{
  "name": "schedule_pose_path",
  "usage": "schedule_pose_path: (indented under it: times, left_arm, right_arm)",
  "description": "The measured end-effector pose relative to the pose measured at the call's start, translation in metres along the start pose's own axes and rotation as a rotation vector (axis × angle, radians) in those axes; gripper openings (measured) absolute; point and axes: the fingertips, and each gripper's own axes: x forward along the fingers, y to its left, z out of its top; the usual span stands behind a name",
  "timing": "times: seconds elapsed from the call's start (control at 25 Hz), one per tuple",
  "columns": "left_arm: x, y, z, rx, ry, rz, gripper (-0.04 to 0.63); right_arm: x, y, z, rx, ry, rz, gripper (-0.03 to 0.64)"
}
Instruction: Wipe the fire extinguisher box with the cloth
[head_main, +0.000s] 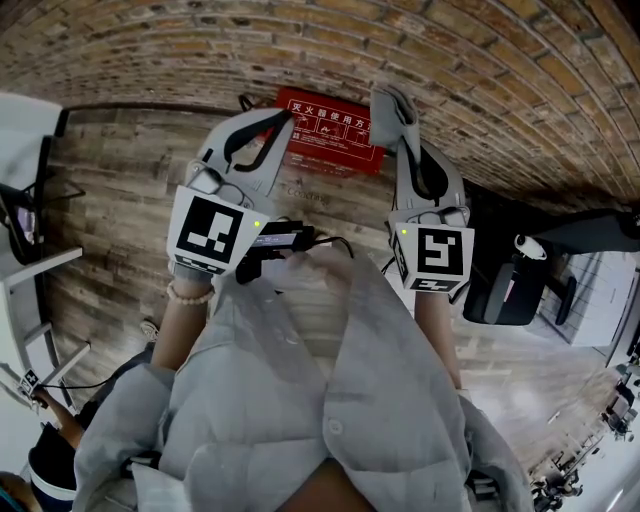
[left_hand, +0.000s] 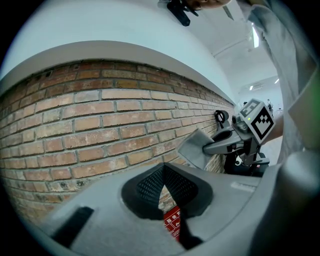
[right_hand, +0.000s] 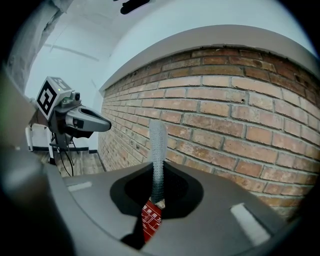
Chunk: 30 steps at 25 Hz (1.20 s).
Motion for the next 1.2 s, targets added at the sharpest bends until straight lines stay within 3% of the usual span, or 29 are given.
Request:
schedule_pose_path:
  times: [1.2]
  left_arm:
    - [0.0, -0.009, 0.002, 0.003, -0.009, -0.021, -0.002]
  right_arm:
    - [-0.013, 0.007, -0.003, -0.034, 0.017, -0.005, 0.02]
